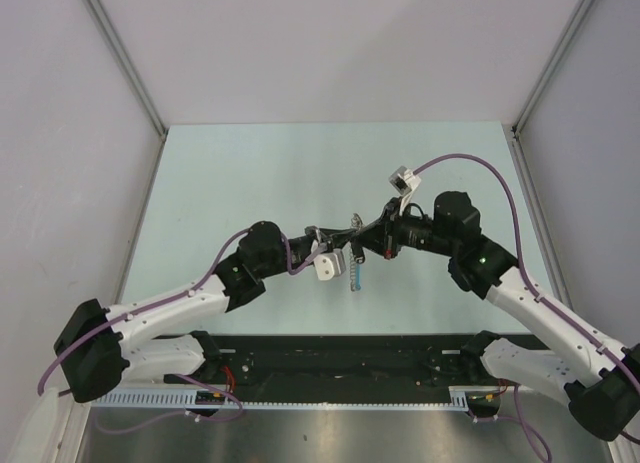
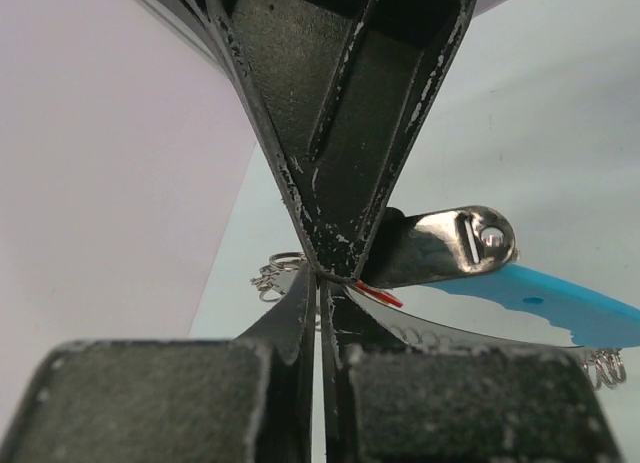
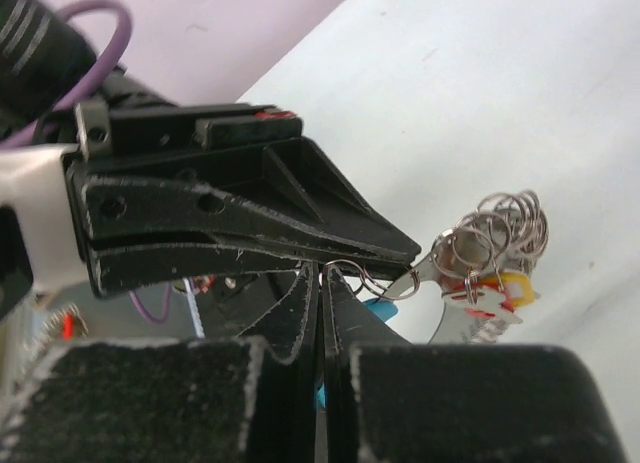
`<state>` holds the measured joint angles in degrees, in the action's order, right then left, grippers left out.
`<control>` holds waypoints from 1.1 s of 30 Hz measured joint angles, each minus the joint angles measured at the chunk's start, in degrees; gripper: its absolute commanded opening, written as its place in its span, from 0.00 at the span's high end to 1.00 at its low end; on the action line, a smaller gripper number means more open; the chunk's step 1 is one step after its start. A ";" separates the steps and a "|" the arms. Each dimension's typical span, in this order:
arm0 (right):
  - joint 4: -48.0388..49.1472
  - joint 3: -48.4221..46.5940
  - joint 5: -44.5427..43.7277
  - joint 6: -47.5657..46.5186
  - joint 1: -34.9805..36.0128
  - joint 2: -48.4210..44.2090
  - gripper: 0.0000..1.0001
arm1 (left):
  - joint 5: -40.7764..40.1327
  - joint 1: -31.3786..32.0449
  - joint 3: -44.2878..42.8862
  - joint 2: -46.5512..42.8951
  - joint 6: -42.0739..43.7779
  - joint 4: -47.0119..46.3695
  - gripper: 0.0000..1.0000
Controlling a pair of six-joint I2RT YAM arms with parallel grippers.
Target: Remove the keys from the keyring
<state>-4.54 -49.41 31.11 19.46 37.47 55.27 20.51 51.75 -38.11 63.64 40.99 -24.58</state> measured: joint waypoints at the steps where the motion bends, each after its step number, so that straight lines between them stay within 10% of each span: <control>1: -0.44 -0.07 -1.16 1.20 0.22 0.00 1.00 | -0.28 0.00 0.00 0.11 -0.07 0.11 1.00; 7: -2.84 -0.17 -9.53 12.57 1.95 -0.04 0.99 | -1.84 0.00 0.00 0.96 -1.01 0.76 1.00; 23: -8.87 -0.42 -22.27 25.07 7.96 -9.31 0.53 | -2.86 0.26 0.00 0.92 -3.76 -0.92 1.00; 33: -8.92 -0.76 -22.88 1.90 7.93 -11.93 0.56 | 1.70 0.26 0.07 -2.62 -3.78 -1.07 1.00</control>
<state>-13.45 -50.17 8.23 21.37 45.41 43.33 22.22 52.01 -38.04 61.01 37.21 -25.65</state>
